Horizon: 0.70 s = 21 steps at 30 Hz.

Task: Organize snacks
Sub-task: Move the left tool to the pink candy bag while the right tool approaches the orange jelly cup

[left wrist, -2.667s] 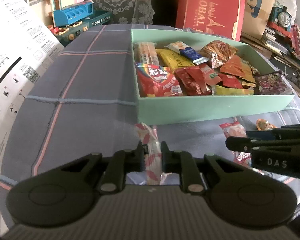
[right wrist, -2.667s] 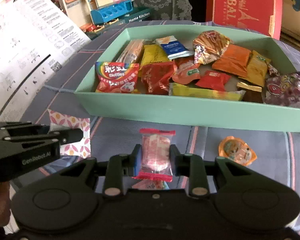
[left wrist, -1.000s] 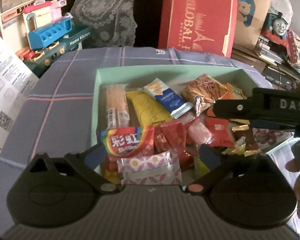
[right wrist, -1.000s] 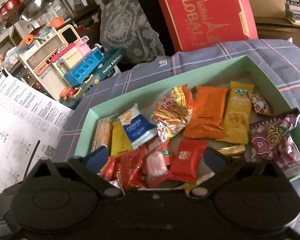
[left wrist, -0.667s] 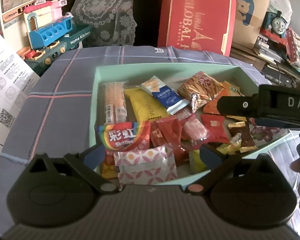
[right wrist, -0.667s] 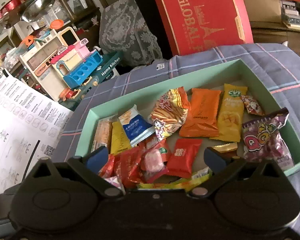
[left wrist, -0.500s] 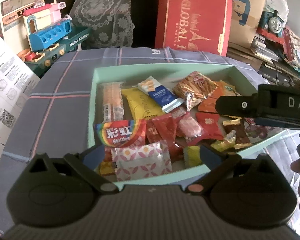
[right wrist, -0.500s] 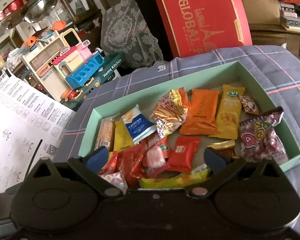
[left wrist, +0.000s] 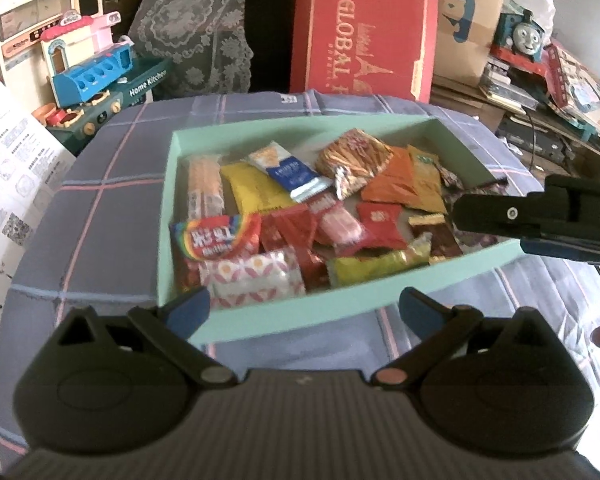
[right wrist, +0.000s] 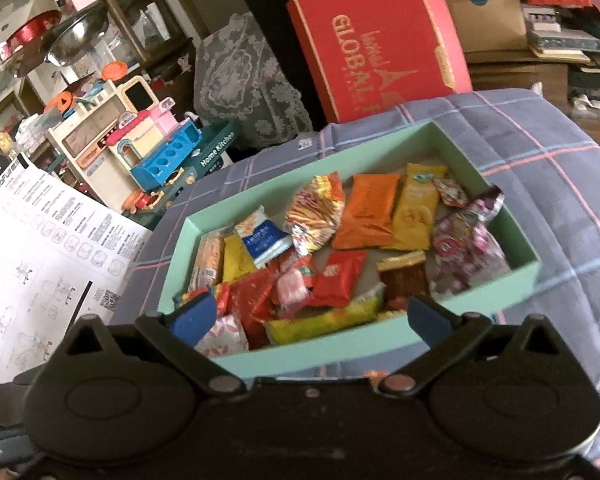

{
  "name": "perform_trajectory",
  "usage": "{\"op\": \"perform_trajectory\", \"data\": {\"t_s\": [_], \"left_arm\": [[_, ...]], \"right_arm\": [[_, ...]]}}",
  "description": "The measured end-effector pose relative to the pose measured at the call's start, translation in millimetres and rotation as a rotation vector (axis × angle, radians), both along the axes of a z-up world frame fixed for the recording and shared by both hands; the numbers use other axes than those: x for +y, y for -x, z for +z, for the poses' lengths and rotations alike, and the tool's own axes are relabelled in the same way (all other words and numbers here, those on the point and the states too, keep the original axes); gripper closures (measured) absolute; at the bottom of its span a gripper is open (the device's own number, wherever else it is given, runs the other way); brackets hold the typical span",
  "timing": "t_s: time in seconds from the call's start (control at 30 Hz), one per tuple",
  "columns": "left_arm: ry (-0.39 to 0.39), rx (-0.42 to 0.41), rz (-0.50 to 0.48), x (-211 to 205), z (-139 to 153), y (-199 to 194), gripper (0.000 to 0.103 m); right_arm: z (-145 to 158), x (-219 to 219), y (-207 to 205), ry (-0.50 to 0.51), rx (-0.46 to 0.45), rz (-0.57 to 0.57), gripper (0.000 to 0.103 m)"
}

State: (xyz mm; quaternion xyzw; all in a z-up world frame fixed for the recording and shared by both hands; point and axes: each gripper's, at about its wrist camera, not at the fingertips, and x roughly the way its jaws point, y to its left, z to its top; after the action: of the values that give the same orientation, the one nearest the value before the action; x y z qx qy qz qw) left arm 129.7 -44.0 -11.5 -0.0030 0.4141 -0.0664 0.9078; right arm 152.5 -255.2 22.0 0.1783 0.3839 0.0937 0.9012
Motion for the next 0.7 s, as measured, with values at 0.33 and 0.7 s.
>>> {"op": "perform_trajectory", "data": {"t_s": [0.33, 0.7], "left_arm": [[-0.022, 0.105, -0.031, -20.4, -27.1, 28.9, 0.000], [-0.080, 0.232, -0.041, -56.9, -57.4, 32.6, 0.000]], "right_arm": [[-31.3, -32.8, 38.7, -0.030, 0.083, -0.072, 0.000], [-57.8, -59.2, 60.4, -0.065, 0.136, -0.116, 0.000]]}}
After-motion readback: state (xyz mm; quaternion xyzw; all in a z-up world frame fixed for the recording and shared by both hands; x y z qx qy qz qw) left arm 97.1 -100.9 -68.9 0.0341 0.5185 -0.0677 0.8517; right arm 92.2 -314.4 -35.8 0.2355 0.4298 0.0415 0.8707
